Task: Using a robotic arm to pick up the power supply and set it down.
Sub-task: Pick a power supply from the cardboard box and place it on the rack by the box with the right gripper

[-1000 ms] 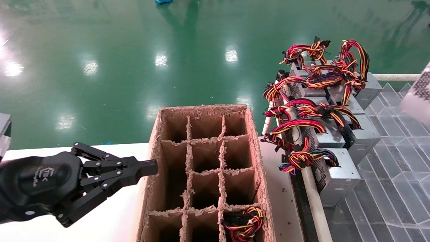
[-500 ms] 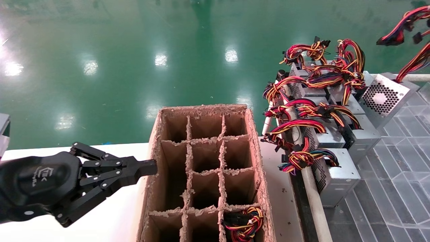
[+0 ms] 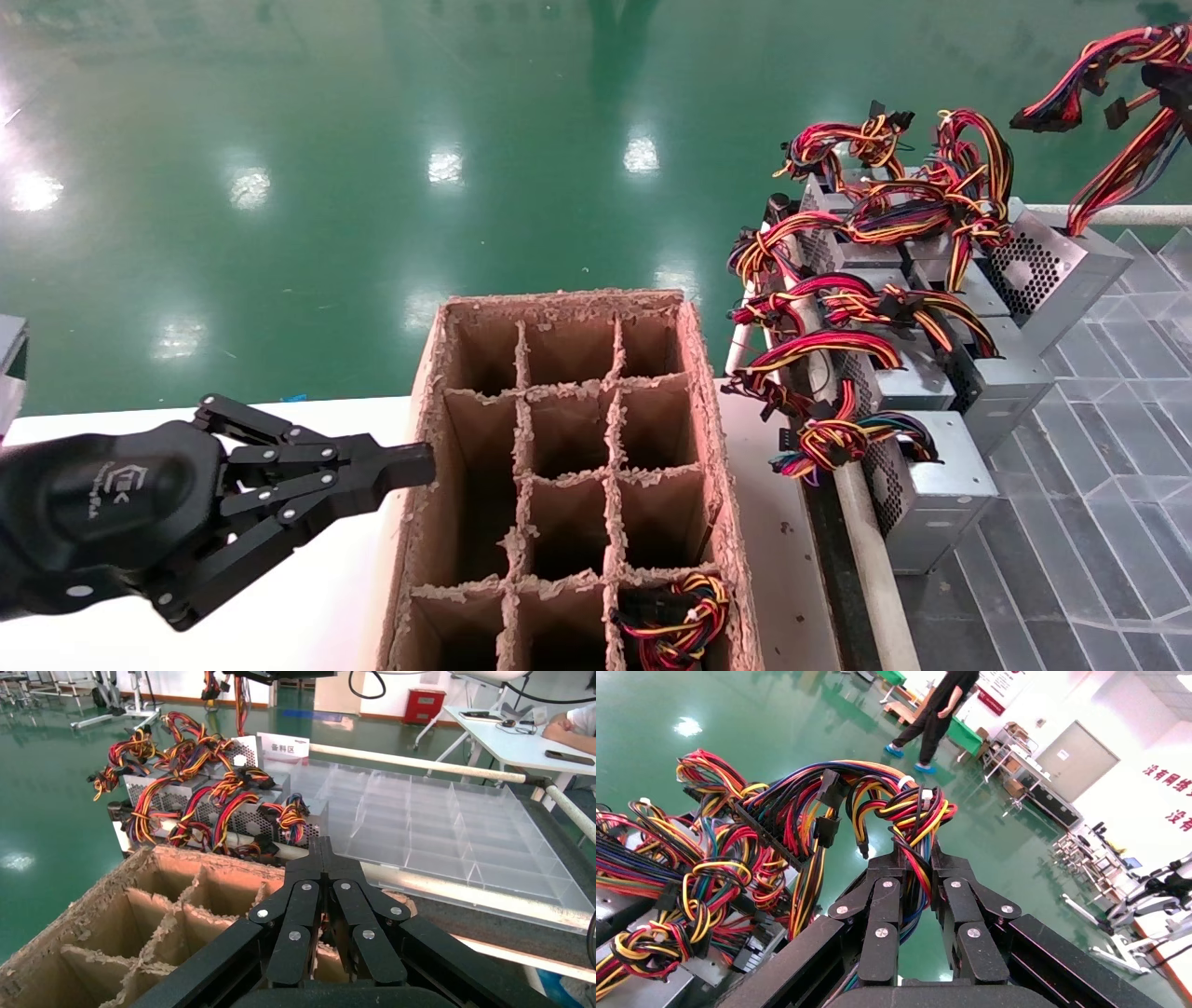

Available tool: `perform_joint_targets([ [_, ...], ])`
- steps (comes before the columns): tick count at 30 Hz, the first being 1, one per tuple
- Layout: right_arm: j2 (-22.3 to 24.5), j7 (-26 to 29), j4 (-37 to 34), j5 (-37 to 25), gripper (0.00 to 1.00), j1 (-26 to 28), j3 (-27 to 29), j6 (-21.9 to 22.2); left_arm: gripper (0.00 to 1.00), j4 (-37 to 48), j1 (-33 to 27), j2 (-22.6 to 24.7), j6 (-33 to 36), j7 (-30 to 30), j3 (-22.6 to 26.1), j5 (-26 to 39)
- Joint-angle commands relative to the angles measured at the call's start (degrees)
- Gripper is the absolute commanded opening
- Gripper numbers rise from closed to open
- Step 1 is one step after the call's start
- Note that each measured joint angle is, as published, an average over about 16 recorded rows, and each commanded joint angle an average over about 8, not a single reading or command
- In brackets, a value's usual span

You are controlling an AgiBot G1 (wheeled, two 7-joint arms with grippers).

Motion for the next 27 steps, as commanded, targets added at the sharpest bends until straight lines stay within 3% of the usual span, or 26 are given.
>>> perform_joint_targets([
  [1, 0.0, 0.3, 0.5, 0.1, 0.00, -0.5, 0.0, 0.5, 0.00, 0.0, 0.0, 0.0, 0.0, 0.0, 0.0, 0.0],
  [13, 1.4, 3.7, 6.3, 0.3, 0.00, -4.3, 0.1, 2.8, 0.00, 0.0, 0.0, 0.0, 0.0, 0.0, 0.0, 0.0],
  [27, 0.3, 8.5, 15.8, 3.4, 0.00, -12.3, 1.5, 6.1, 0.00, 0.0, 0.0, 0.0, 0.0, 0.0, 0.0, 0.0],
])
